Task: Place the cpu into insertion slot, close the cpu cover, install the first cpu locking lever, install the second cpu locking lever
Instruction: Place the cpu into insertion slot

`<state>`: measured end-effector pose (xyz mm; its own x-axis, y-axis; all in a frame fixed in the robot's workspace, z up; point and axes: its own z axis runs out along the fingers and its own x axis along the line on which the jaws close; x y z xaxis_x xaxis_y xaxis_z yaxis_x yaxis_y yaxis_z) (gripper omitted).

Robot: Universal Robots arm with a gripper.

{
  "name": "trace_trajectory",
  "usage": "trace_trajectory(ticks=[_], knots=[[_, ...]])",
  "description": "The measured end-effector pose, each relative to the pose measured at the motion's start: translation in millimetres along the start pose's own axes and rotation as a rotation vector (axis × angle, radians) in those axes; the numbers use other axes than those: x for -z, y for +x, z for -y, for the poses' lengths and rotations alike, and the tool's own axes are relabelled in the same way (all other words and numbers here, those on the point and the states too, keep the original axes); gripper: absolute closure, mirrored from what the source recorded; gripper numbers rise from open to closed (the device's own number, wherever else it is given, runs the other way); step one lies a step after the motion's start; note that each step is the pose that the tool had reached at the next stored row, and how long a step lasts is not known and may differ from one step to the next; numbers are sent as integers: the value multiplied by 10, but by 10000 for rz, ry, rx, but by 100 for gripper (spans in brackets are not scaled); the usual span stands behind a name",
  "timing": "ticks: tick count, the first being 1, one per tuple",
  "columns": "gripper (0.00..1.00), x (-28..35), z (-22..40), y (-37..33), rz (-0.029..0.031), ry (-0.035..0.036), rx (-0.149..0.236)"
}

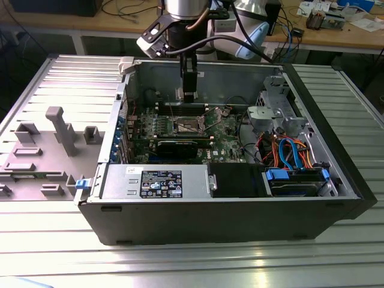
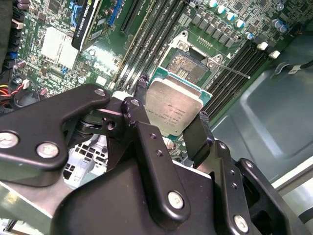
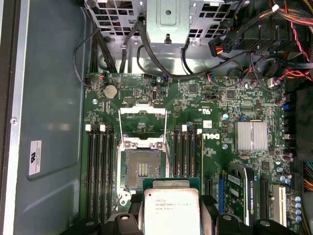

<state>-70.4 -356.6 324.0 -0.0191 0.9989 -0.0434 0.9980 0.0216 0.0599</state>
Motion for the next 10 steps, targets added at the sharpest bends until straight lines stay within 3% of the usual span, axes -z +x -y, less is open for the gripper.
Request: trace_trajectory(ticks=[10], knots=[[45,-6,20,1,-1,0,0]])
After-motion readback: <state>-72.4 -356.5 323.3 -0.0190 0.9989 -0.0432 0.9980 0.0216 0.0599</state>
